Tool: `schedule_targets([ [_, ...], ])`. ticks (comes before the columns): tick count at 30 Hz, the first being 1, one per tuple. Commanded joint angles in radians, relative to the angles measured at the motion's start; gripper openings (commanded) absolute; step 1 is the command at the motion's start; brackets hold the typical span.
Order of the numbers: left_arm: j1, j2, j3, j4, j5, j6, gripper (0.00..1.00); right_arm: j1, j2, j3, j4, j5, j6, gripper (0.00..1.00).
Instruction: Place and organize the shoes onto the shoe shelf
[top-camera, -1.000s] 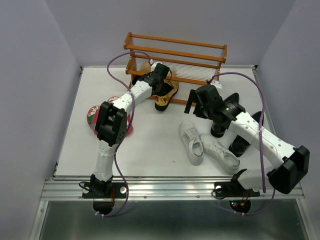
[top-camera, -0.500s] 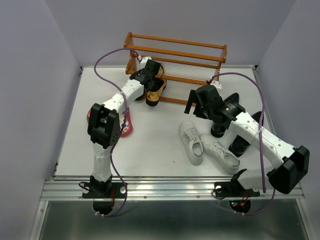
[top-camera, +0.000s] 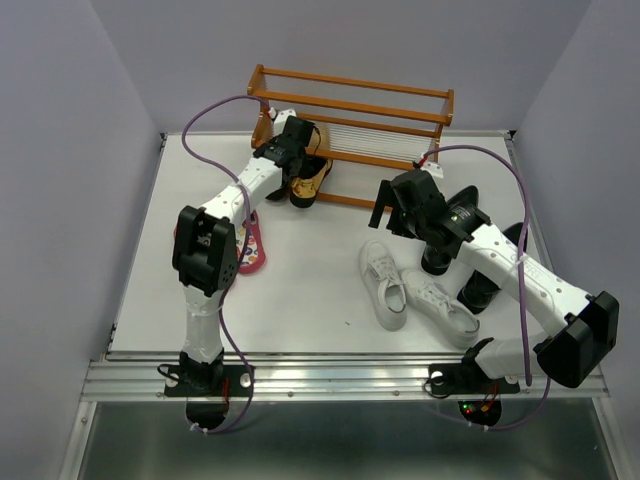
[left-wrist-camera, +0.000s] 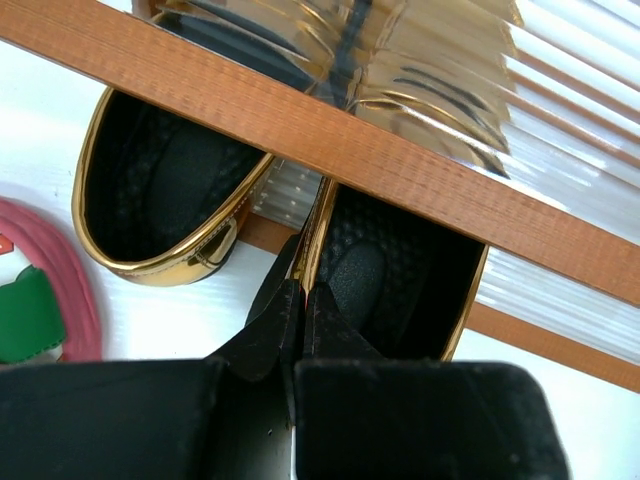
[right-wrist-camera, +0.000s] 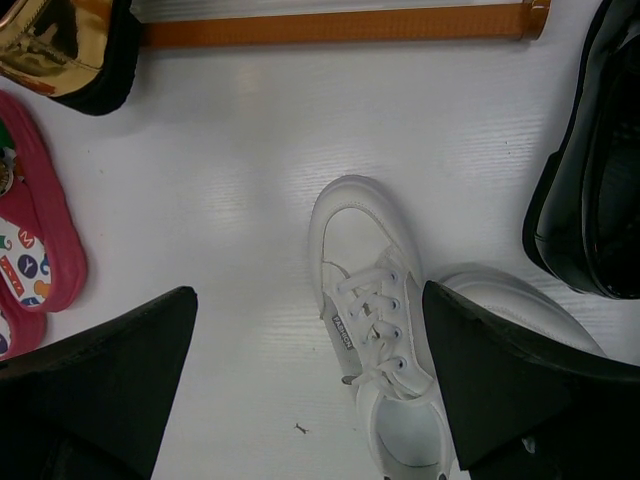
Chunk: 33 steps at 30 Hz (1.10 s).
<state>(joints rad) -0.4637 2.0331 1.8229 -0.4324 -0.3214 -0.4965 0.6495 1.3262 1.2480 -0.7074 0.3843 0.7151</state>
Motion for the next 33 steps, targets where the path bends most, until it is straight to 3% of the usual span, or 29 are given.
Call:
schedule_targets([
  [1,0.007,-0.03,0.0,0.188,-0.024,-0.037,0.0,0.007,-0.03,0.002,-0.001,0.01,0.014,1.0],
  [17,0.011,0.029,-0.043,0.208,0.004,-0.051,0.0,0.007,-0.032,0.001,-0.004,0.008,0.014,1.0],
  [21,0.01,0.032,-0.048,0.202,0.004,-0.053,0.19,0.007,-0.03,-0.001,-0.007,0.008,0.015,1.0],
  [23,0.011,0.027,-0.05,0.198,0.005,-0.047,0.4,0.007,-0.032,0.001,-0.007,0.007,0.015,1.0],
  [24,0.01,0.026,-0.05,0.196,0.005,-0.044,0.41,0.007,-0.03,-0.001,-0.007,0.008,0.014,1.0],
  [26,0.008,0.013,-0.053,0.195,0.004,-0.036,0.53,0.007,-0.032,-0.001,-0.009,0.016,0.014,1.0],
  [33,-0.01,-0.063,-0.094,0.176,-0.03,-0.017,0.55,0.007,-0.044,-0.001,-0.064,0.12,0.004,1.0],
])
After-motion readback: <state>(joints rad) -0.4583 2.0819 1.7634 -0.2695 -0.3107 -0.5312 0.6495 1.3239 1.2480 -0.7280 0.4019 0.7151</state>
